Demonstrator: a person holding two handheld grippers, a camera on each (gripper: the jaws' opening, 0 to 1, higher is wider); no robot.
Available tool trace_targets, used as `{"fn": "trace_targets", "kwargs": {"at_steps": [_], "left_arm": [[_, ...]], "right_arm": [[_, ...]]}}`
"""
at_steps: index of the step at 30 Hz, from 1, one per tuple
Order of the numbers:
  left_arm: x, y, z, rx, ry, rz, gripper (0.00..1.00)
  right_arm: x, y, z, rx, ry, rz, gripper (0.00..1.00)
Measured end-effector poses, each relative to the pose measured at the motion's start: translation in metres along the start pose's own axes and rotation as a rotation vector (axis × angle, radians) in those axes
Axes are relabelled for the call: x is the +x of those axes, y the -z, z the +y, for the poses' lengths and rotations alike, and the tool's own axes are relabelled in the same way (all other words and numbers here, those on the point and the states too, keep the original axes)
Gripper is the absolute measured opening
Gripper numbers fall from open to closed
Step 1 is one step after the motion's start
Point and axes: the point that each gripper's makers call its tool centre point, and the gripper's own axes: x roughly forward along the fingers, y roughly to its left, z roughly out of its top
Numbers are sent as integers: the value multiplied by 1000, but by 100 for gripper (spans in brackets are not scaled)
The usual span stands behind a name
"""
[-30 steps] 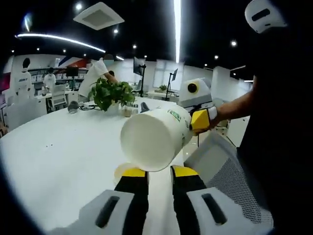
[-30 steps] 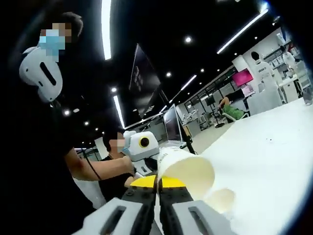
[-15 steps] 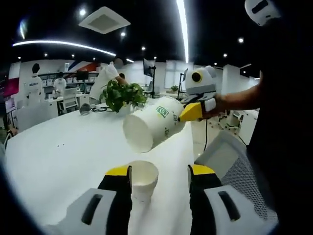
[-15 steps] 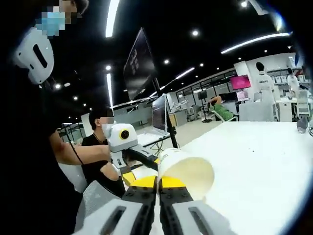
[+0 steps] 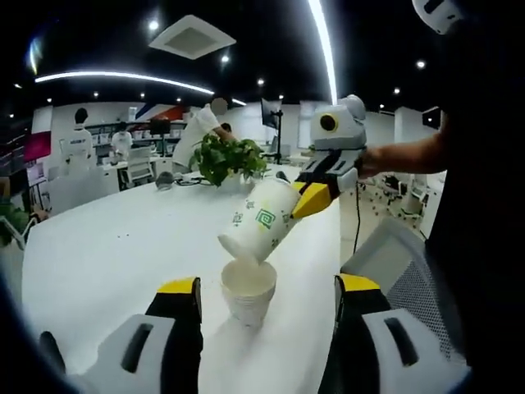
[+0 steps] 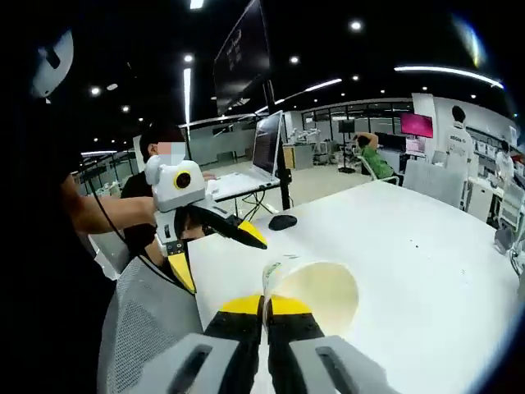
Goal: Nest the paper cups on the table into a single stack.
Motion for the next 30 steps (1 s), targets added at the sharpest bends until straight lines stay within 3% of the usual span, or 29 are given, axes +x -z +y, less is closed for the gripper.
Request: {"fn": "trace_targets", "kwargs": {"at_steps": [3, 13, 17, 24, 30], "left_arm": [[-2, 4, -1, 1, -14, 8, 67], [-5, 14, 0, 4, -42, 24, 69], [-6, 17, -1, 4, -48, 30, 69], [-10, 20, -2, 13, -60, 42, 69], [-11, 19, -2, 14, -72, 43, 69]], "right_arm": [[2, 16, -2, -67, -12, 107, 0], [16, 34, -4, -184, -44, 296, 0], [21, 40, -6, -277, -50, 387, 0], [28, 43, -7, -314, -62, 444, 0], [31, 43, -9, -309, -64, 456, 0]]}}
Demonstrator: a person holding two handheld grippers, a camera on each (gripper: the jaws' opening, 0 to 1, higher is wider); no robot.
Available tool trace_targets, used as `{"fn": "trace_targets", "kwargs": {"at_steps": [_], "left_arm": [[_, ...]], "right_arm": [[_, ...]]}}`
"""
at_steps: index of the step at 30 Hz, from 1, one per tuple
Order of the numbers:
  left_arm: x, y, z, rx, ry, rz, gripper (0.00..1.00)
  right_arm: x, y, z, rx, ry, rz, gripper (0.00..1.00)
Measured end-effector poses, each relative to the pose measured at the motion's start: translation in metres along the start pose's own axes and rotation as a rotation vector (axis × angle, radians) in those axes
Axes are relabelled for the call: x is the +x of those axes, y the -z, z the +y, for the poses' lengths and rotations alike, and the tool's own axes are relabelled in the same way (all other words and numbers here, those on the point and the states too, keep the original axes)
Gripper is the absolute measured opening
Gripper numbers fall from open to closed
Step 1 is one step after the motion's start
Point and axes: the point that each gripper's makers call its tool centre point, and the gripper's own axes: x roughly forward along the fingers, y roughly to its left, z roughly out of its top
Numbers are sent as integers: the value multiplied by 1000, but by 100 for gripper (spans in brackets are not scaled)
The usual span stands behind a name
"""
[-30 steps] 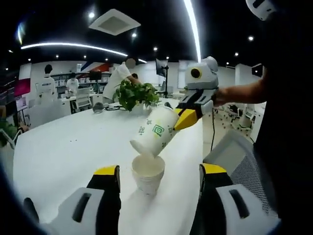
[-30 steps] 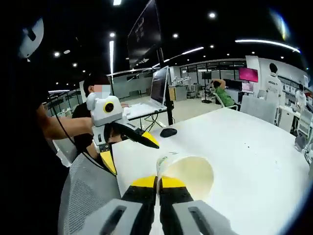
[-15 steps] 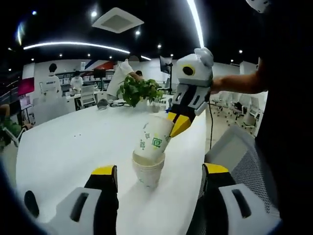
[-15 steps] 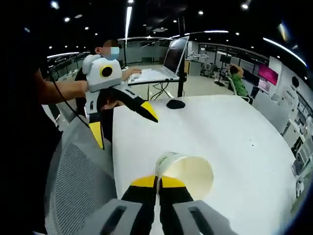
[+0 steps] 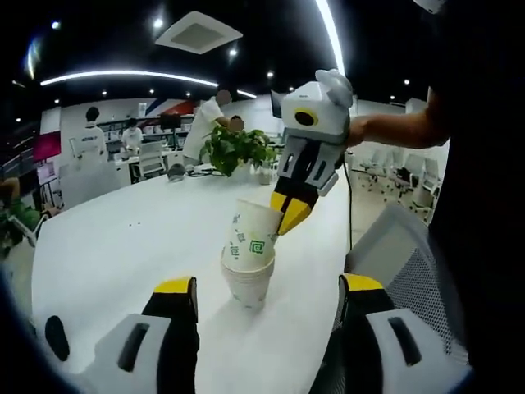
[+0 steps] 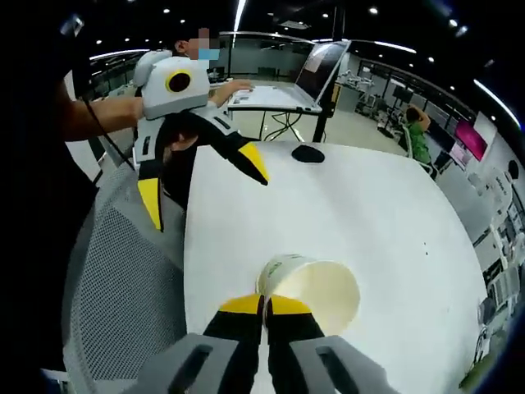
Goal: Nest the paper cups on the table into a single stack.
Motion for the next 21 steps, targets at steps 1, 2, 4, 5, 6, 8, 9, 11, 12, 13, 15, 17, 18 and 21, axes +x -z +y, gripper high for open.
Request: {"fn": "trace_targets", "kwargs": {"at_steps": [1, 2, 4, 5, 6, 8, 9, 11, 12, 13, 15, 17, 18, 21], "left_arm": [[0, 0, 0, 0, 0, 0, 69], [0, 0, -1, 1, -2, 2, 69], [1, 1, -1, 3, -4, 5, 69], [2, 3, -1, 5, -5, 8, 69], [2, 3, -2, 5, -6, 10, 69], [4, 5, -4, 9, -8, 17, 69], [6, 6, -6, 13, -8, 25, 69], [7, 9, -7, 18, -9, 36, 69], [7, 10, -8, 20, -10, 40, 69], [7, 11, -9, 21, -10, 41, 69], [7, 10, -10, 21, -12, 41, 69], [7, 11, -10, 22, -18, 40, 69], [7, 10, -9, 24, -21, 40, 69], [6, 11, -8, 24, -27, 39, 68]], "right_arm": [[1, 0, 0, 1, 0, 1, 0], [2, 0, 0, 0, -2, 4, 0], [5, 0, 0, -9, 0, 8, 0], [6, 0, 0, -9, -1, 12, 0], [7, 0, 0, -9, -2, 15, 0], [9, 0, 1, -15, -6, 17, 0], [9, -1, 2, -16, -11, 16, 0], [10, -1, 2, -16, -16, 18, 0], [10, -1, 1, -16, -17, 19, 0], [10, -2, 1, -13, -20, 22, 0], [10, -2, 1, -12, -25, 27, 0], [10, -2, 2, -29, -28, 40, 0], [10, -2, 2, -34, -30, 40, 0], [11, -5, 3, -38, -34, 35, 0]]}}
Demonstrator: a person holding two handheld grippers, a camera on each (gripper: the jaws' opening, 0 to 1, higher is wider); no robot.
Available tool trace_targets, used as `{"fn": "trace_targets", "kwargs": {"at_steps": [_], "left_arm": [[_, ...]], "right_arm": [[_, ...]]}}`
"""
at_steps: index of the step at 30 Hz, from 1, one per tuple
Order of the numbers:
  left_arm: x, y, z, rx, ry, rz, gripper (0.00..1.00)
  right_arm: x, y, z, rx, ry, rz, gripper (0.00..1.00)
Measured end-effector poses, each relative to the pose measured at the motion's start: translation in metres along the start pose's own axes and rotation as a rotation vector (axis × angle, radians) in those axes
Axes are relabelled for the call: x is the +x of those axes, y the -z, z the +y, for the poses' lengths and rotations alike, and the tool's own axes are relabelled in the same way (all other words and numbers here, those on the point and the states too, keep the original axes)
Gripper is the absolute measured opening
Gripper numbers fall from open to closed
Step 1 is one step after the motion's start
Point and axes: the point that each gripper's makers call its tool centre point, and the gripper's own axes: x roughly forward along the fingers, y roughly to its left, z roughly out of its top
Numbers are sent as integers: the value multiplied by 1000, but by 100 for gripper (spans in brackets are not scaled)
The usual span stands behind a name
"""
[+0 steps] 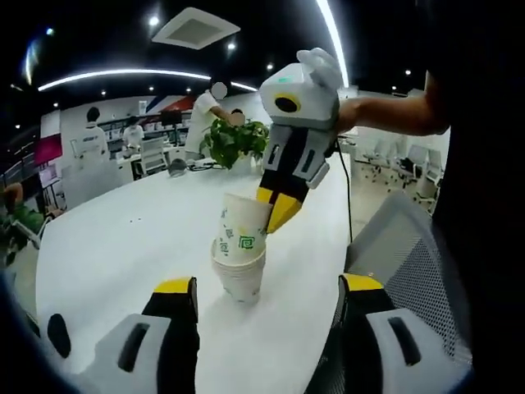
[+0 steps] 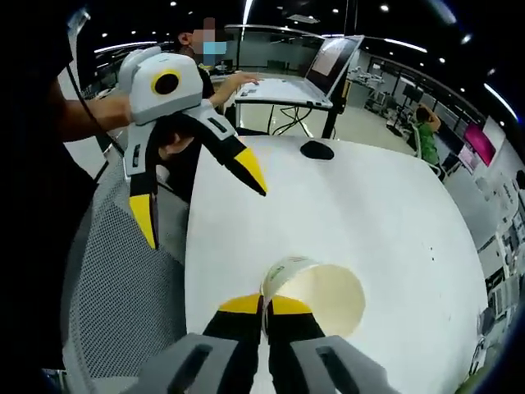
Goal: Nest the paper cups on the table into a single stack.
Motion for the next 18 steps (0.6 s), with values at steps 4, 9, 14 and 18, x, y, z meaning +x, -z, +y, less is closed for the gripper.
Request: {"fn": "trace_targets", "kwargs": {"at_steps": [4, 9, 14, 18], "left_arm": [[-1, 2, 1, 3, -7, 8, 68], [-1, 8, 3, -1, -19, 16, 68], [6, 16, 2, 9, -23, 36, 67], [11, 23, 7, 6, -42, 46, 67]], "right_arm": [[1, -4, -1, -5, 4, -14, 0], [2, -7, -1, 0, 0, -28, 0], [9, -5, -4, 6, -5, -21, 0], [10, -9, -7, 10, 22, -52, 8]]}}
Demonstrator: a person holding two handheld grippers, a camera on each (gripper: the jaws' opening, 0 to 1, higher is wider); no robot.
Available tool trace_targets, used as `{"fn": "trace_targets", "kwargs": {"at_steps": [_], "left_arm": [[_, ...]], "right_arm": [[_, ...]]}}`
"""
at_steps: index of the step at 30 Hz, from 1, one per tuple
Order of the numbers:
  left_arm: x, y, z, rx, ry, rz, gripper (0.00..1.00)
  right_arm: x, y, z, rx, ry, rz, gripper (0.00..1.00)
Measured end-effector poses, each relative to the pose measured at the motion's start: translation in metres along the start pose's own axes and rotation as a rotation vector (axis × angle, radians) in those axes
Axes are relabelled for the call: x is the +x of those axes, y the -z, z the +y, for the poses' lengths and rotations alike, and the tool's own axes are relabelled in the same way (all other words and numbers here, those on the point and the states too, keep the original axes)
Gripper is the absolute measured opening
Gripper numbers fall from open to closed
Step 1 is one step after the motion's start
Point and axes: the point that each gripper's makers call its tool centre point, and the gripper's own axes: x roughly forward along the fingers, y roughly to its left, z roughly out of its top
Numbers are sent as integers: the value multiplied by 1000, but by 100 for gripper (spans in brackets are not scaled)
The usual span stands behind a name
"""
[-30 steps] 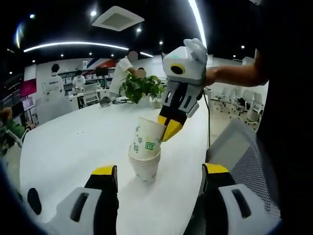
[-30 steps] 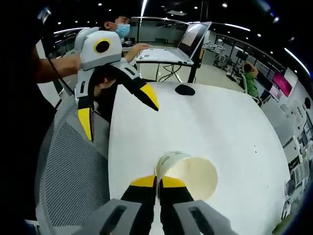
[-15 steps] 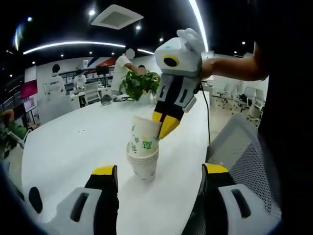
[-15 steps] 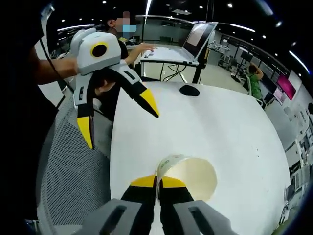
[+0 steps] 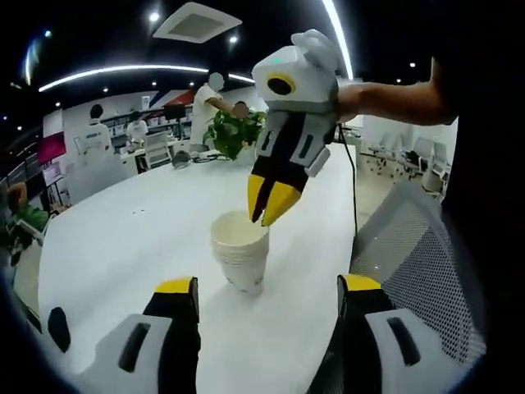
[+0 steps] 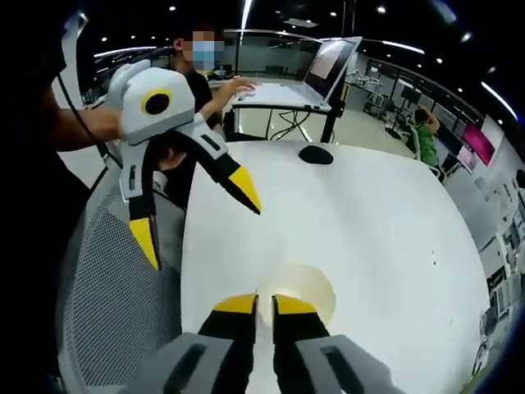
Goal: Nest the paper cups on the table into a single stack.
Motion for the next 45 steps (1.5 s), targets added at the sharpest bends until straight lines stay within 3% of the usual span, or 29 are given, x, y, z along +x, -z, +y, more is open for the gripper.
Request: {"fn": "trace_targets", "kwargs": {"at_steps": [4, 8, 15, 18, 24, 30, 37, 45], "left_arm": [[10, 4, 5, -2, -20, 2, 68], [27, 12, 12, 18, -37, 21, 69], [54, 27, 23, 24, -26, 55, 70], [63, 36, 27, 38, -24, 80, 70], [75, 39, 31, 34, -6, 66, 69], [83, 36, 32, -16, 17, 25, 64], [93, 36, 31, -10, 49, 31, 45], [103, 39, 26, 12, 65, 47, 43]], "right_arm": [[-1, -4, -6, 8, 42, -40, 23], [-1, -5, -18, 40, 122, -94, 48], [4, 6, -32, 208, 242, -210, 57], [8, 18, -33, 223, 265, -201, 63], [14, 31, -38, 279, 307, -228, 64], [29, 34, -37, 361, 281, -263, 64], [41, 38, -28, 391, 243, -239, 47], [40, 37, -30, 425, 250, -259, 46]]}}
